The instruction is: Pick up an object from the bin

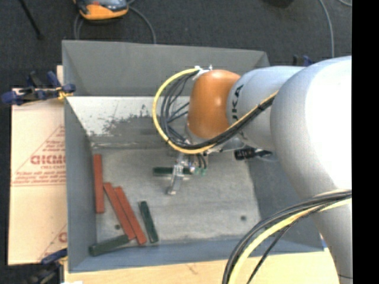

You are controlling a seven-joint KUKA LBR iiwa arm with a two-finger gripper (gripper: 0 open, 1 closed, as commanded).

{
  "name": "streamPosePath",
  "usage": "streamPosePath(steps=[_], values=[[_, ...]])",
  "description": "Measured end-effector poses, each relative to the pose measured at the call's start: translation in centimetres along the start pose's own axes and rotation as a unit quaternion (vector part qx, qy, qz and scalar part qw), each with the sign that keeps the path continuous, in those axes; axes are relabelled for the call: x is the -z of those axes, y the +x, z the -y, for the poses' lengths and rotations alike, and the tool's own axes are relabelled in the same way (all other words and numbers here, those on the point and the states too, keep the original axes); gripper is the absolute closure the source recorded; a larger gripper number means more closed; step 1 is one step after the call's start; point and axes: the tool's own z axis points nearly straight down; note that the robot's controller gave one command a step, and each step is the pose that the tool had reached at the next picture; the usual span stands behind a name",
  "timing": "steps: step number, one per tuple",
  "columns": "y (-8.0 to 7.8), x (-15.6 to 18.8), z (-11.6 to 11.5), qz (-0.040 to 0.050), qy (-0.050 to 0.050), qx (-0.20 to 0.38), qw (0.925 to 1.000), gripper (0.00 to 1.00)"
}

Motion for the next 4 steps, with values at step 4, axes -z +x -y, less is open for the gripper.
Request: streamPosePath(steps=[4], values=[[1.8,2.6,-0.2,-0.0047,0.001,-0.044,0.999,1.0]])
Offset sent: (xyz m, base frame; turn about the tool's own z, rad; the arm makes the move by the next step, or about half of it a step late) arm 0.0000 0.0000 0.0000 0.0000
